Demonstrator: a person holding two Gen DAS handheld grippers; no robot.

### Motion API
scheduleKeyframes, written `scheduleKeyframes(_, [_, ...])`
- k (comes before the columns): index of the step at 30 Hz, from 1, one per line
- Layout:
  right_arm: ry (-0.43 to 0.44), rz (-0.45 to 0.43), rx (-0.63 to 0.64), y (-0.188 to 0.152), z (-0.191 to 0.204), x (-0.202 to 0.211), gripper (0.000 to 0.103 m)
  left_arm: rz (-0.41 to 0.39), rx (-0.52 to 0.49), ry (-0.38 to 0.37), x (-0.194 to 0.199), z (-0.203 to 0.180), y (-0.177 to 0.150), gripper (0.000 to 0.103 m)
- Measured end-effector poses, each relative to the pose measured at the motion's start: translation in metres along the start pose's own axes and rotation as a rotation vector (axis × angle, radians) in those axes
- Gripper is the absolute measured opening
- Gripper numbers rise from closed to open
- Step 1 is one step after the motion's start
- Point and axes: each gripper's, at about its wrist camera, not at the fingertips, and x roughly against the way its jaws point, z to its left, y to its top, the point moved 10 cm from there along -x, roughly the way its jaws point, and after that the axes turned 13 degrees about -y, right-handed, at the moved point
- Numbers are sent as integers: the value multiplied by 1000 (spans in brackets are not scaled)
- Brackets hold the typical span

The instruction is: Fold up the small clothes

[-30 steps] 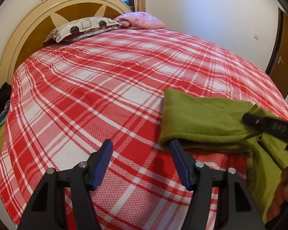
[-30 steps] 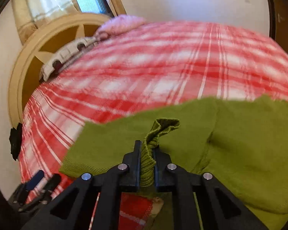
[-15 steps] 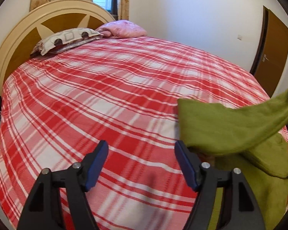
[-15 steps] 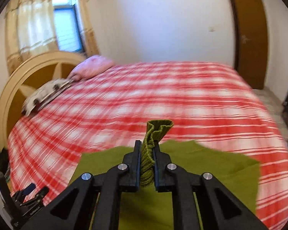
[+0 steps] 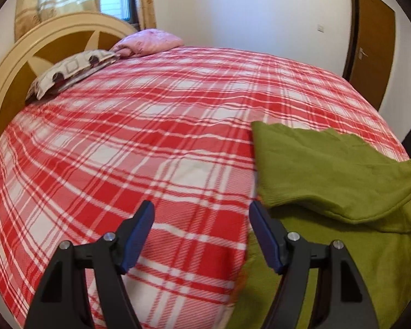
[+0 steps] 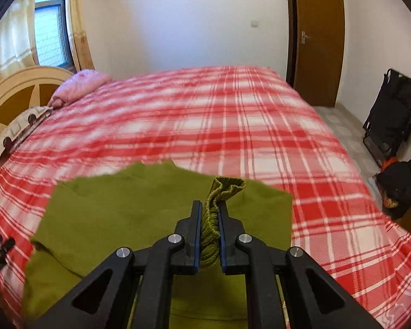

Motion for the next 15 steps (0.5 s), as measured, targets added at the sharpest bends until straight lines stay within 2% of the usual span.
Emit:
scheduleKeyframes(2, [-67, 40, 2, -15, -14, -18, 11, 1, -22, 1, -3, -9, 2, 74])
scheduleKeyframes(3, [-105, 72, 3, -24, -22, -27, 16, 4, -30, -2, -5, -14, 3, 74])
scheduleKeyframes(5, [-267, 175, -8, -45, -52, -46, 16, 13, -45, -17, -9, -24, 4, 74])
scheduleKeyframes(7, [-348, 189, -105, -55, -85, -42, 16, 13, -70, -29, -10, -33, 7, 75])
scheduleKeyframes(10, [-329, 117, -292, -54, -110, -16, 16, -4, -92, -29, -11, -41, 11, 81])
scheduleKeyframes(12, [-297, 79, -265, -49, -99, -6, 16, -8, -94, -33, -15, -47, 13, 81])
scheduleKeyframes(15, [-180, 42, -130, -39, -51, -2, 16, 4, -94, -33, -23, -59, 15, 81])
